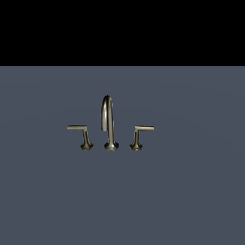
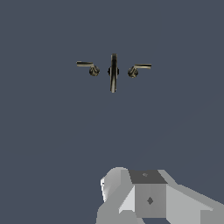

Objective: Turn on the faucet by rotating a designated handle.

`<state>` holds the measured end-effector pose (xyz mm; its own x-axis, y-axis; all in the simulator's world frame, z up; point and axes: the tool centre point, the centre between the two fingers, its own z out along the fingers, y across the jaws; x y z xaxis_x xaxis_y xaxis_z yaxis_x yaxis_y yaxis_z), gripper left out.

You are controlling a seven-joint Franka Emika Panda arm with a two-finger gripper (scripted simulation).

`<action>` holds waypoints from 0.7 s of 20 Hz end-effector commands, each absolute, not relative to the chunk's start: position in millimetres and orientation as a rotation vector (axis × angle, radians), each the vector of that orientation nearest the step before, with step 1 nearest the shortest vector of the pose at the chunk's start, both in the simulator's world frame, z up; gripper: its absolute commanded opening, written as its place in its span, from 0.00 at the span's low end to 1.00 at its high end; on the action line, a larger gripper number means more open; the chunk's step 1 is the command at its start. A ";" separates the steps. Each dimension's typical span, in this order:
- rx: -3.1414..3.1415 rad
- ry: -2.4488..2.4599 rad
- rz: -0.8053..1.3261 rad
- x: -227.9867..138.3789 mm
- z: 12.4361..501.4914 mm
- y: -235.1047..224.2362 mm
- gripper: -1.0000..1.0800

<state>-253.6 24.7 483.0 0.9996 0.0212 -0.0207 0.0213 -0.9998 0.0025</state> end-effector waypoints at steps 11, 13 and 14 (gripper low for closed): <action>3.138 -0.050 -0.032 -251.0 470.1 35.2 0.00; 3.138 -0.087 -0.032 -249.7 464.4 39.7 0.00; 3.137 -0.108 -0.032 -248.8 461.1 42.3 0.00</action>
